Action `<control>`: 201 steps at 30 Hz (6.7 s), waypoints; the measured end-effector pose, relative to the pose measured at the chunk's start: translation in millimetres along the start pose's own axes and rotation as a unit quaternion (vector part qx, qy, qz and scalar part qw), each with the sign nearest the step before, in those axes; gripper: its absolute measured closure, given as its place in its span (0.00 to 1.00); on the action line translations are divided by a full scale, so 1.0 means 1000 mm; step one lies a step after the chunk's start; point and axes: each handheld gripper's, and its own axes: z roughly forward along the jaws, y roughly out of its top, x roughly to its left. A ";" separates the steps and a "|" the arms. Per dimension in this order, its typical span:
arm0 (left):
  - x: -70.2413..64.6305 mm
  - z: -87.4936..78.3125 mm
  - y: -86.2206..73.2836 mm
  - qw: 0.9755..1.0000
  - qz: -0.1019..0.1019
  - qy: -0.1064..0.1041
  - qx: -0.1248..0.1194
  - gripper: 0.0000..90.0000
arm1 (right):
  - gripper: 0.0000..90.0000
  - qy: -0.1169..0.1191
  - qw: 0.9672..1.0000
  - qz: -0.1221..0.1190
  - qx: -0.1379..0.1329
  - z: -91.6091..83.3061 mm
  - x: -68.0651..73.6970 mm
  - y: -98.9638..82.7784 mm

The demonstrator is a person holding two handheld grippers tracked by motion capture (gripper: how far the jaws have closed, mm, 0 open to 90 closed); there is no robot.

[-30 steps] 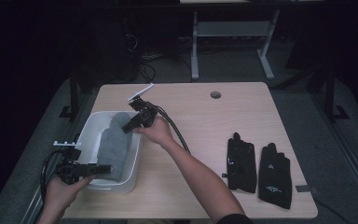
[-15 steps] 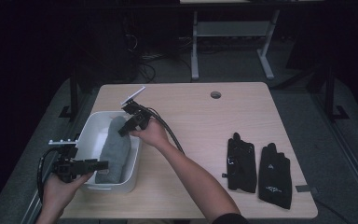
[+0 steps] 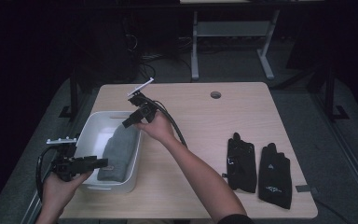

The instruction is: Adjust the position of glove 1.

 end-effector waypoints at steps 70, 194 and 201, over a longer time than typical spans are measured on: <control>-0.103 0.030 0.049 0.991 0.106 -0.080 -0.028 0.31 | 0.40 0.003 0.995 0.038 -0.088 -0.149 -0.045 -0.068; -0.242 0.182 0.017 0.958 0.210 -0.184 0.059 0.26 | 0.51 -0.281 0.955 0.093 -0.019 -0.259 -0.113 -0.391; -0.240 0.183 0.014 0.959 0.208 -0.183 0.064 0.26 | 0.76 -0.284 0.955 0.086 -0.018 -0.256 -0.108 -0.389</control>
